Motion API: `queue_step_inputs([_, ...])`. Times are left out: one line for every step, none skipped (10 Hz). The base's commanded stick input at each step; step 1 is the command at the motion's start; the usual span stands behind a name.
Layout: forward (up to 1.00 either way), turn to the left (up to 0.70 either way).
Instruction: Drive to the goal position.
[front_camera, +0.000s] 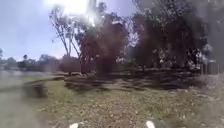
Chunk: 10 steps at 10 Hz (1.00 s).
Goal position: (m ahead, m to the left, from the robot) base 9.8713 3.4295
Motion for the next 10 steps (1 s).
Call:
queue_step_inputs([0.70, -0.27])
queue_step_inputs([0.70, -0.27])
queue_step_inputs([0.70, -0.27])
queue_step_inputs([0.70, -0.27])
queue_step_inputs([0.70, -0.27])
queue_step_inputs([0.70, -0.27])
queue_step_inputs([0.70, 0.15])
queue_step_inputs([0.70, 0.27])
queue_step_inputs([0.70, 0.27])
queue_step_inputs([0.70, 0.21])
